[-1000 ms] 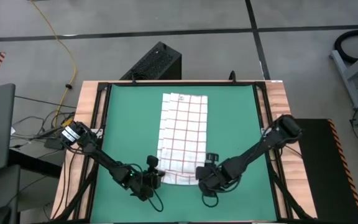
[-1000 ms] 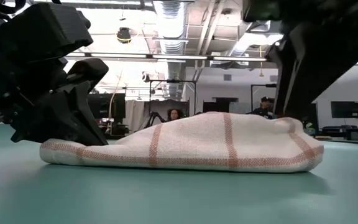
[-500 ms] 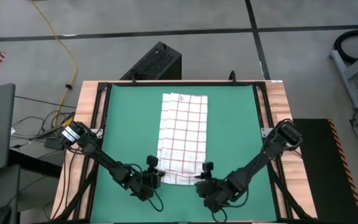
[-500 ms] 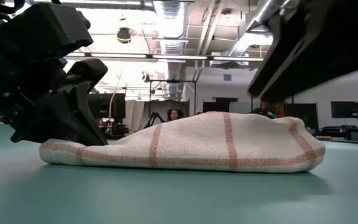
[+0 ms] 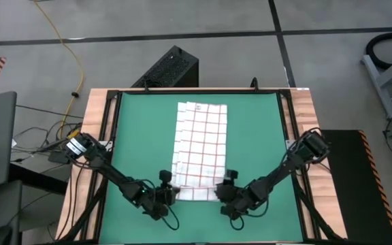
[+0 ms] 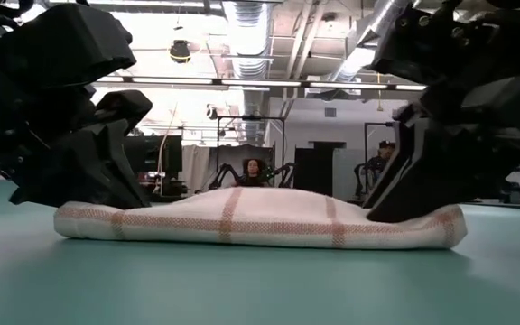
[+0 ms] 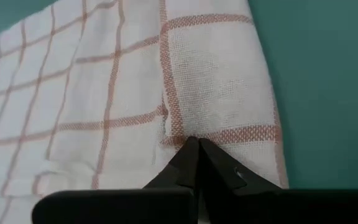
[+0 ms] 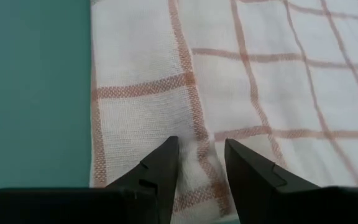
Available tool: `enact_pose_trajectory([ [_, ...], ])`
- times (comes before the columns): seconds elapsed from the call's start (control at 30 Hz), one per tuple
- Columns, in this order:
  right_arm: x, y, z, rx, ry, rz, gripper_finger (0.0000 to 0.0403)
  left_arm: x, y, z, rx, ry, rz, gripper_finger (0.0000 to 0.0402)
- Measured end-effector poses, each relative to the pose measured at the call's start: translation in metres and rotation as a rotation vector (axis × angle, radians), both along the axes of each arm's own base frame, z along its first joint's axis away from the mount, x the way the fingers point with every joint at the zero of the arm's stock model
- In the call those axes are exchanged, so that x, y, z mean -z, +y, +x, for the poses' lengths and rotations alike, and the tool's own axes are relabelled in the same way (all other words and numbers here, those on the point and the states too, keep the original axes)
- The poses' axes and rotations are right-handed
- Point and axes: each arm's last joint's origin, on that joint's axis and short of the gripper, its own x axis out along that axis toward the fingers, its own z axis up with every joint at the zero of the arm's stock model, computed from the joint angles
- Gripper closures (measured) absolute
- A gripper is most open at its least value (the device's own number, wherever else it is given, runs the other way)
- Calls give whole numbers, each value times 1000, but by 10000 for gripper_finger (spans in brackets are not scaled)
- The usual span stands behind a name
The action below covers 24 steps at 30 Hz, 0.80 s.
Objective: Roll towel
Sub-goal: Roll the white towel
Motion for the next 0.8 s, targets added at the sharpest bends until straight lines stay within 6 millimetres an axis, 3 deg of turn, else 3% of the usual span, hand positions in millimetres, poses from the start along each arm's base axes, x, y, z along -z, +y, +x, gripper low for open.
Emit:
enact_pose_trajectory([
  [0.23, 4, 15, -15, -1, 11, 54, 249, 1, -6, -7, -25, -6, -13, 401],
  [0.4, 3, 21, -25, 6, -29, -20, 249, 1, -6, -7, -24, -6, -15, 401],
  [0.63, -17, 18, -24, 43, -103, -118, 249, 1, -7, -8, -23, -4, -15, 401],
  [0.8, -38, 35, -11, -105, -207, -149, 249, 1, -7, -8, -20, -4, -13, 401],
])
